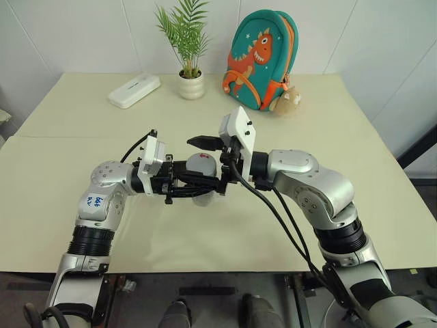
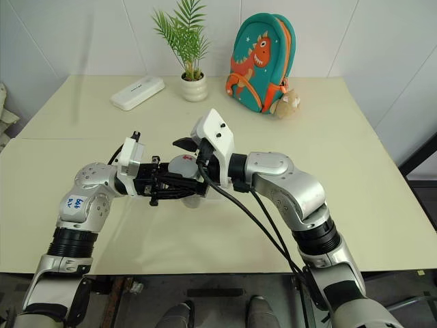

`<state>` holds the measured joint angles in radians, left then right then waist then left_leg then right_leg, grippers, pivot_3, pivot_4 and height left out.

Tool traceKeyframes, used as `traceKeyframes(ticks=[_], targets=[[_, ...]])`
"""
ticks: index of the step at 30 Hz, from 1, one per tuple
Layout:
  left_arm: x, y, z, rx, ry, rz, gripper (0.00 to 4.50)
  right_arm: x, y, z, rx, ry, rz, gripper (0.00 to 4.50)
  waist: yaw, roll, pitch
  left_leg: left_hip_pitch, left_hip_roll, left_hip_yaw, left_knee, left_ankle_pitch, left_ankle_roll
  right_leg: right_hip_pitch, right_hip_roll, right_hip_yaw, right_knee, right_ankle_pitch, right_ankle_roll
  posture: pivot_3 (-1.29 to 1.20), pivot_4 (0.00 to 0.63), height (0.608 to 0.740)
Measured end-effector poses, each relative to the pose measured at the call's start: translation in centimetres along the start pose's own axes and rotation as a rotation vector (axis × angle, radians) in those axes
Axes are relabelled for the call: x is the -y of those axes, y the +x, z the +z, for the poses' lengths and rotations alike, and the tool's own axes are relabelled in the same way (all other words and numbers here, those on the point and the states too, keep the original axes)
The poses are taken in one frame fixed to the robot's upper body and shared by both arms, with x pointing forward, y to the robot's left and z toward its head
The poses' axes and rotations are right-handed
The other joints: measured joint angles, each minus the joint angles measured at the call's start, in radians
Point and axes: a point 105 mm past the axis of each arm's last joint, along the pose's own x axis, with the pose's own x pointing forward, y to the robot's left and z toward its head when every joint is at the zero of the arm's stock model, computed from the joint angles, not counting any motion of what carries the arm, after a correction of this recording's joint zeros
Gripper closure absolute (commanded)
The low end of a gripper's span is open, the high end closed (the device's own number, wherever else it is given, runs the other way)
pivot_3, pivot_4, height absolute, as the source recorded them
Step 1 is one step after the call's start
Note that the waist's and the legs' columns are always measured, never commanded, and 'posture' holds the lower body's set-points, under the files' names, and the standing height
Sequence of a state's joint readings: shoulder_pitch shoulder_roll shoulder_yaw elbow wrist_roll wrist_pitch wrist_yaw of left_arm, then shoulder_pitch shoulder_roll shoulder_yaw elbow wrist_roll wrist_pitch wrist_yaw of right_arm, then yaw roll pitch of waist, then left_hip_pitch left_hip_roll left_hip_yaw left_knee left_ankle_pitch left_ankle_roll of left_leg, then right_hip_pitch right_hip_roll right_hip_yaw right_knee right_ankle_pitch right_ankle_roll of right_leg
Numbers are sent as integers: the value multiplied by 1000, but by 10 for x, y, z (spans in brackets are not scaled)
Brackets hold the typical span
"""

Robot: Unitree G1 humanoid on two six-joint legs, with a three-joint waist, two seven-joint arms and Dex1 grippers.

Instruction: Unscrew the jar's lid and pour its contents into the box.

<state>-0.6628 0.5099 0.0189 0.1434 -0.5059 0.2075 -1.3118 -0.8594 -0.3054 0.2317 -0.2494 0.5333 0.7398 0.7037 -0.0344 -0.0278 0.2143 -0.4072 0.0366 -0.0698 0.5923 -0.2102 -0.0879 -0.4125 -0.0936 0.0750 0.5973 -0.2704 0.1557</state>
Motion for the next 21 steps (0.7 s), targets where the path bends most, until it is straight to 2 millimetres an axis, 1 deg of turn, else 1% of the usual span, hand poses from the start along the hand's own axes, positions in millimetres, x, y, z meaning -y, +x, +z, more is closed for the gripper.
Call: traceKeyframes(ticks=[8, 21], targets=[[-1, 0, 0, 0, -2, 6, 2385, 2, -3, 0, -12, -14, -8, 41, 0, 0, 0, 0, 0, 0, 0, 0, 0, 0, 0, 0, 0, 0, 0, 0, 150, 740], [-1, 0, 0, 0, -2, 12, 2385, 1, -22, 1, -51, -44, -34, 41, 1, 0, 0, 0, 0, 0, 0, 0, 0, 0, 0, 0, 0, 0, 0, 0, 150, 740]])
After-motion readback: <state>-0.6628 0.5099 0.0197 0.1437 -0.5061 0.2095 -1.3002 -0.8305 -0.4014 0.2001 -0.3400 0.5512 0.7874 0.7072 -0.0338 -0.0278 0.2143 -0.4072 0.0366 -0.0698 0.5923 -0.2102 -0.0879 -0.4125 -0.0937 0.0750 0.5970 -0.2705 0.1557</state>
